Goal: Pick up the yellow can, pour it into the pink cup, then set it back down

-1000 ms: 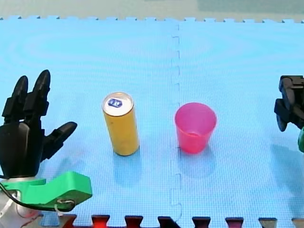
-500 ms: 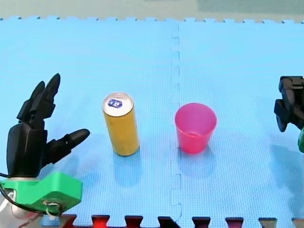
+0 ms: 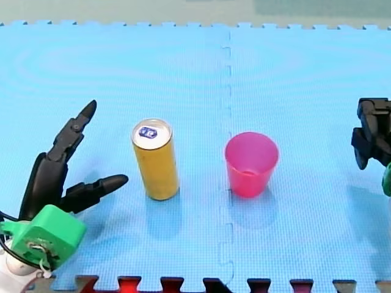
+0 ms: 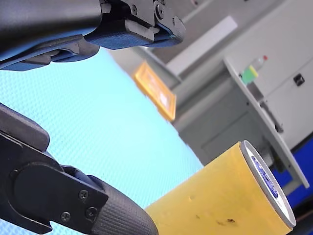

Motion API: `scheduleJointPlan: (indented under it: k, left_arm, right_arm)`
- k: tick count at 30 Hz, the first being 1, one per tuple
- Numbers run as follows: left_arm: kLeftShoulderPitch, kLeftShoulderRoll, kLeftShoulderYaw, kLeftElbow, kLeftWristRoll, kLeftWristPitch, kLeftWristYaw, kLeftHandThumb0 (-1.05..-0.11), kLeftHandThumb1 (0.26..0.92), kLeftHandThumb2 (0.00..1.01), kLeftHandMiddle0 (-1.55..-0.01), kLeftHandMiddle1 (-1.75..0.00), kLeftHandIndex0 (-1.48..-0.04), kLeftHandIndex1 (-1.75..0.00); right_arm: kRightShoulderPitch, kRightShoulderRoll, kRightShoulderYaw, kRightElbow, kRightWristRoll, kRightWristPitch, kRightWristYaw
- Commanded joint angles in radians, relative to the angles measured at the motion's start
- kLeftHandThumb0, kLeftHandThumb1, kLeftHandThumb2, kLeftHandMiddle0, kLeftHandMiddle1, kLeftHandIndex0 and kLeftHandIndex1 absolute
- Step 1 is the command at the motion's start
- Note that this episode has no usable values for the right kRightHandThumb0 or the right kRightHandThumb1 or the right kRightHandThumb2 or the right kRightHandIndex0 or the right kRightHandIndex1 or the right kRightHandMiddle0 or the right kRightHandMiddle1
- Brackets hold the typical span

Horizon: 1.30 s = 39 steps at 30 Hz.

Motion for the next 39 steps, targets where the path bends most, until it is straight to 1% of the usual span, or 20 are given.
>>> scheduleJointPlan:
  k: [1, 2, 3, 6, 9, 15, 20, 23, 29, 39]
  left_arm:
    - [0.007, -0.019, 0.078, 0.019, -0.189, -0.037, -0.247, -0.741, 0.689, 0.00, -0.30, -0.01, -0.29, 0.00]
    - [0.006, -0.023, 0.085, 0.018, -0.213, -0.032, -0.288, -0.759, 0.696, 0.01, -0.30, 0.00, -0.29, 0.00]
    - [0.005, -0.027, 0.091, 0.016, -0.232, -0.026, -0.322, -0.808, 0.712, 0.01, -0.30, 0.00, -0.29, 0.00]
    - [0.004, -0.034, 0.104, 0.012, -0.265, -0.006, -0.385, -0.899, 0.746, 0.02, -0.31, 0.00, -0.29, 0.00]
    - [0.003, -0.045, 0.118, 0.006, -0.299, 0.020, -0.450, -0.957, 0.772, 0.02, -0.31, -0.01, -0.29, 0.00]
    - [0.001, -0.058, 0.152, -0.005, -0.362, 0.071, -0.571, -1.039, 0.815, 0.02, -0.32, -0.01, -0.29, 0.00]
    - [0.005, -0.081, 0.184, -0.032, -0.398, 0.143, -0.642, -1.048, 0.813, 0.01, -0.32, 0.00, -0.28, 0.00]
    - [0.006, -0.102, 0.204, -0.041, -0.410, 0.180, -0.678, -1.048, 0.814, 0.01, -0.32, -0.01, -0.28, 0.00]
    - [0.014, -0.132, 0.220, -0.079, -0.405, 0.224, -0.705, -1.048, 0.808, 0.00, -0.33, -0.01, -0.28, 0.00]
    - [0.009, -0.158, 0.251, -0.091, -0.413, 0.274, -0.752, -1.048, 0.791, 0.00, -0.33, 0.00, -0.30, -0.01]
  right_arm:
    - [0.003, -0.009, -0.001, 0.000, 0.001, 0.003, -0.011]
    - [0.003, -0.009, -0.001, 0.000, 0.001, 0.003, -0.011]
    - [0.003, -0.009, -0.001, 0.000, 0.002, 0.003, -0.011]
    - [0.002, -0.009, -0.002, 0.000, 0.003, 0.004, -0.010]
    - [0.003, -0.008, -0.003, 0.000, 0.005, 0.004, -0.008]
    - [0.003, -0.008, -0.003, -0.001, 0.004, 0.004, -0.007]
    - [0.004, -0.009, -0.002, -0.002, 0.005, 0.004, -0.006]
    - [0.004, -0.008, -0.002, -0.002, 0.004, 0.003, -0.008]
    - [0.004, -0.008, 0.001, -0.002, 0.003, 0.004, -0.012]
    - [0.003, -0.007, 0.002, -0.004, 0.004, 0.004, -0.011]
